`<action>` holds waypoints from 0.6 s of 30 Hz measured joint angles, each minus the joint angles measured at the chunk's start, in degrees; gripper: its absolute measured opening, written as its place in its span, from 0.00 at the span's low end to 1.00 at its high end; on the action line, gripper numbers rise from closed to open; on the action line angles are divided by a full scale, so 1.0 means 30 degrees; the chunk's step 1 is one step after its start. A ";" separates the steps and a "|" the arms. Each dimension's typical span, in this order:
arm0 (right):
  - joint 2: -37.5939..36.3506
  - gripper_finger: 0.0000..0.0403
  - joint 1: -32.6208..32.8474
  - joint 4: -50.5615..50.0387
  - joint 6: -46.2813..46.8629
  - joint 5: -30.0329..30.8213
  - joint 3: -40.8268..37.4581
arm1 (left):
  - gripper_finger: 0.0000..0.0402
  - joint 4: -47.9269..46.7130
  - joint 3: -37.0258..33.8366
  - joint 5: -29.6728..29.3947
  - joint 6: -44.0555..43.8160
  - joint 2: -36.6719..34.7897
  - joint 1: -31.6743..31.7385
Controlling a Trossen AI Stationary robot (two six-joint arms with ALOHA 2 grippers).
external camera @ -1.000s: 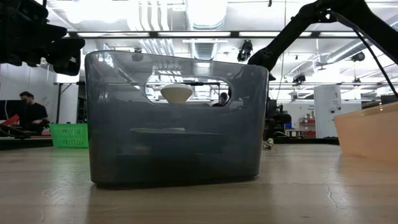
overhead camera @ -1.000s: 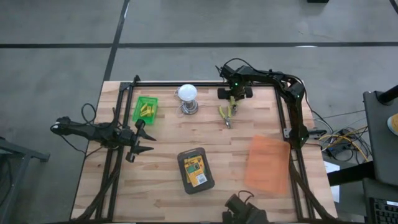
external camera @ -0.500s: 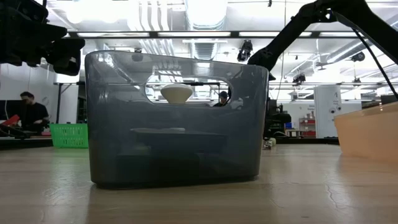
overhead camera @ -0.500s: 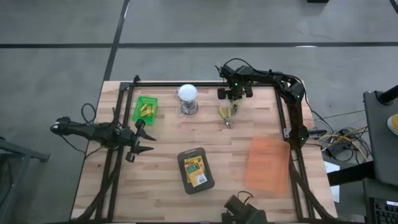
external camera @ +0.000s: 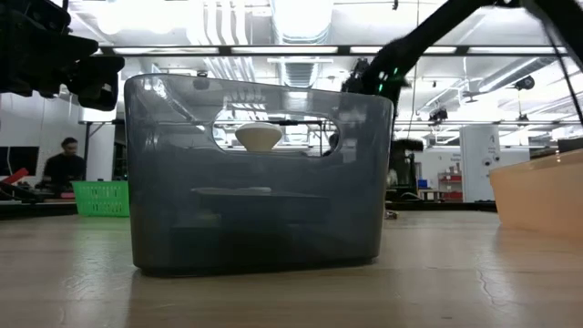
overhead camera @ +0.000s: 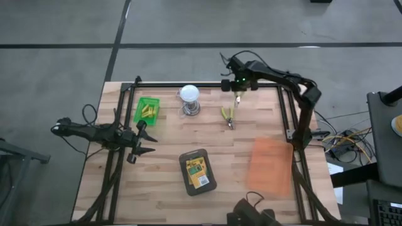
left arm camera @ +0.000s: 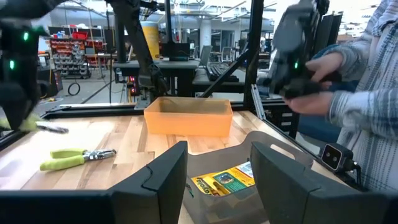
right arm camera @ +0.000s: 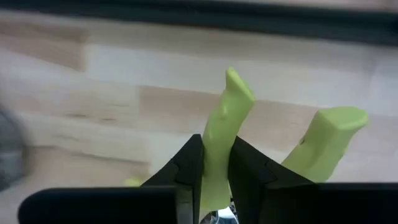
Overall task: Pick & Place School Supplies
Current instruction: Put the green puncher into the orange bin
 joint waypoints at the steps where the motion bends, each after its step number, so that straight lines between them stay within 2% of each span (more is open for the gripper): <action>1: -0.0534 0.13 0.0000 0.0000 -0.0046 0.0050 0.0000 | 0.45 0.0007 0.0000 -0.0003 -0.0001 -0.0002 0.0000; 11: -0.5682 0.14 0.0204 -0.0449 -0.0017 0.0602 -0.0087 | 0.45 0.0007 0.0000 0.0001 -0.0001 0.0001 -0.0001; 18: -0.8790 0.14 0.1658 -0.2206 0.0979 0.0616 -0.0214 | 0.45 0.0007 0.0000 0.0001 0.0007 0.0001 -0.0001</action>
